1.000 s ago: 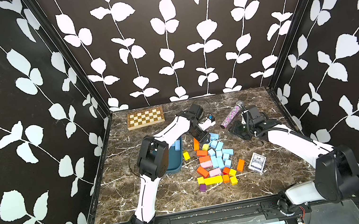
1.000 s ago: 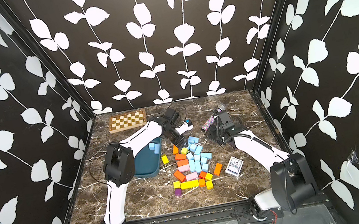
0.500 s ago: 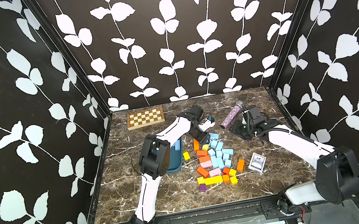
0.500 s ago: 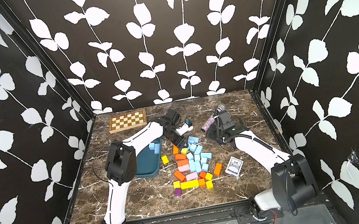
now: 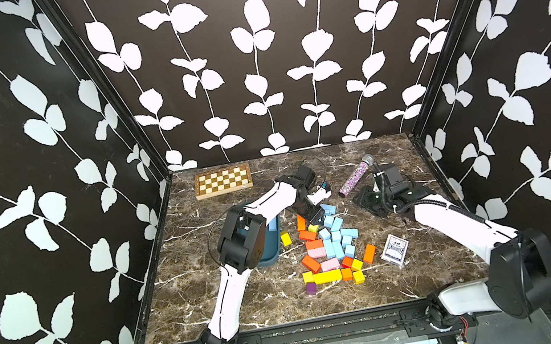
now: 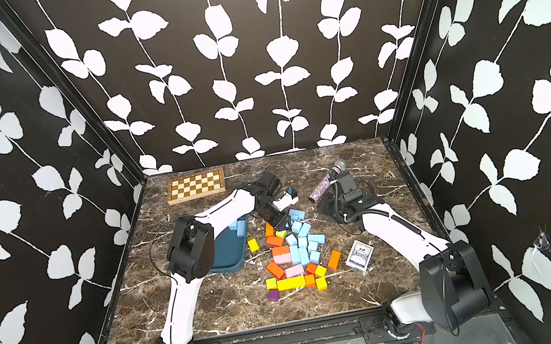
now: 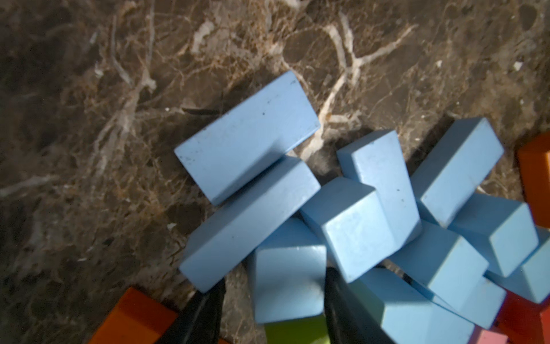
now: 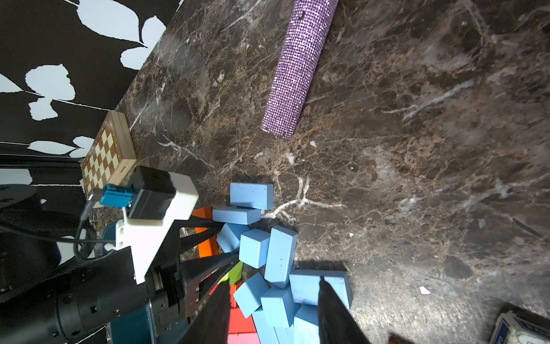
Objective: Pick out the blue building blocks
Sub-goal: Pick up the building block from the center of the board, then place the building block in the storage box.
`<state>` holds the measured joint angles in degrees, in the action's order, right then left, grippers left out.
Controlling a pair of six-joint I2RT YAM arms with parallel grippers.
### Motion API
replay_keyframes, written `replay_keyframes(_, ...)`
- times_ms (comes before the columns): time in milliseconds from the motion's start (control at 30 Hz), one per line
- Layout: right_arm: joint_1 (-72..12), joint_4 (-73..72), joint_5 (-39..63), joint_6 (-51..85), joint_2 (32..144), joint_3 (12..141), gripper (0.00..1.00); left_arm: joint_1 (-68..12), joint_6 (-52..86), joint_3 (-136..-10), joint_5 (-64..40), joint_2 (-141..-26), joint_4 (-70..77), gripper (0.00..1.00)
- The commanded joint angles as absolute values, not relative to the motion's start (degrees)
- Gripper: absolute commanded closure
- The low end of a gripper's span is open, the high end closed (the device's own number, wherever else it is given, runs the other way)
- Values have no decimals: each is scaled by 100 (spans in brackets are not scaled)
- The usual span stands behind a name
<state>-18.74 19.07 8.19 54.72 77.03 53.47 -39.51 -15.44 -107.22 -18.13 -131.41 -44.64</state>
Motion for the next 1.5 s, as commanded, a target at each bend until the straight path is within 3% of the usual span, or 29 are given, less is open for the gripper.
replay_keyframes(0,-1890,1794,719,5572,7560,5235,54,-3981,-1468,-10861,-1687,-13153,-4427,55)
replay_keyframes(300,-1890,1915,768,5501,7495,5247,54,-3979,-1374,-11153,-1723,-13020,-4511,74)
replay_keyframes(533,-2135,1927,686,5636,7684,5481,55,-3891,-1388,-10618,-1886,-12195,-4439,85)
replay_keyframes(767,-3002,1629,-45,5940,8052,5871,55,-3103,-962,-9494,-2136,-11057,-4230,86)
replay_keyframes(1033,-3613,1391,-409,6001,8663,6454,55,-2018,-354,-8160,-1583,-9978,-4414,85)
replay_keyframes(1167,-3845,1278,-570,6048,8817,6619,55,-1547,-96,-7639,-1594,-9874,-4231,84)
replay_keyframes(1467,-4008,1204,-649,6100,8817,6474,55,-1509,225,-7303,-1624,-10226,-3922,81)
